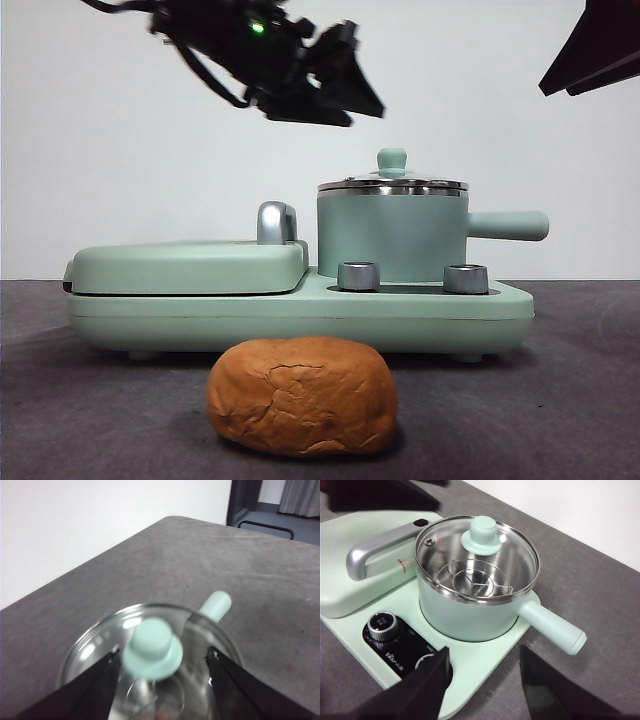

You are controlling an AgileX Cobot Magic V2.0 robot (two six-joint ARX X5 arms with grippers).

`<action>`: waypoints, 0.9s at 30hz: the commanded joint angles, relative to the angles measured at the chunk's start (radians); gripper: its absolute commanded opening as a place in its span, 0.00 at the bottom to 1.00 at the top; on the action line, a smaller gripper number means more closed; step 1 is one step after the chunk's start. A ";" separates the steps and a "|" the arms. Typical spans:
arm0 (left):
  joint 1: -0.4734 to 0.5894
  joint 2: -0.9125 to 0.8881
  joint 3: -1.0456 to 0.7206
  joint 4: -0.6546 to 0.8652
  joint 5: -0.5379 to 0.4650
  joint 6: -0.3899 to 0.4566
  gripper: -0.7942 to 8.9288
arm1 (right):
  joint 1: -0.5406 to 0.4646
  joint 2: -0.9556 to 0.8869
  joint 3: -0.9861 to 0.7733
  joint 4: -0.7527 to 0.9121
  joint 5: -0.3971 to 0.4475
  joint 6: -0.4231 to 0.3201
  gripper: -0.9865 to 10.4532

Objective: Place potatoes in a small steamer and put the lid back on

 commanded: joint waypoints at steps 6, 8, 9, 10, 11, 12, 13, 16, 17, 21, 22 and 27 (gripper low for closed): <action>-0.038 0.143 0.143 0.011 -0.003 -0.008 0.37 | 0.007 0.006 0.020 0.002 0.001 -0.001 0.28; -0.037 0.170 0.166 0.011 -0.005 -0.008 0.37 | 0.007 0.006 0.020 0.002 0.001 -0.001 0.28; -0.037 0.181 0.175 0.012 -0.011 -0.008 0.37 | 0.007 0.006 0.020 0.002 0.001 -0.001 0.28; -0.037 0.195 0.185 0.012 -0.023 -0.008 0.37 | 0.007 0.006 0.020 0.001 0.001 -0.001 0.28; -0.037 0.203 0.191 0.011 -0.029 -0.008 0.37 | 0.007 0.006 0.020 0.001 0.001 -0.001 0.28; -0.037 0.211 0.196 0.011 -0.030 -0.008 0.37 | 0.007 0.006 0.020 0.001 0.001 -0.001 0.28; -0.036 0.218 0.198 0.014 -0.030 -0.008 0.37 | 0.007 0.006 0.020 0.001 0.001 -0.001 0.28; -0.032 0.230 0.198 0.016 -0.031 -0.008 0.37 | 0.007 0.006 0.020 -0.002 0.001 -0.001 0.28; -0.031 0.232 0.198 0.015 -0.032 -0.008 0.37 | 0.007 0.006 0.020 -0.003 0.001 -0.001 0.28; -0.030 0.235 0.198 0.017 -0.038 -0.004 0.36 | 0.007 0.006 0.020 -0.007 0.001 -0.001 0.28; -0.030 0.235 0.198 0.017 -0.051 -0.004 0.32 | 0.007 0.006 0.020 -0.007 0.001 -0.001 0.28; -0.030 0.235 0.198 0.009 -0.072 -0.004 0.09 | 0.007 0.006 0.020 -0.015 0.001 -0.001 0.28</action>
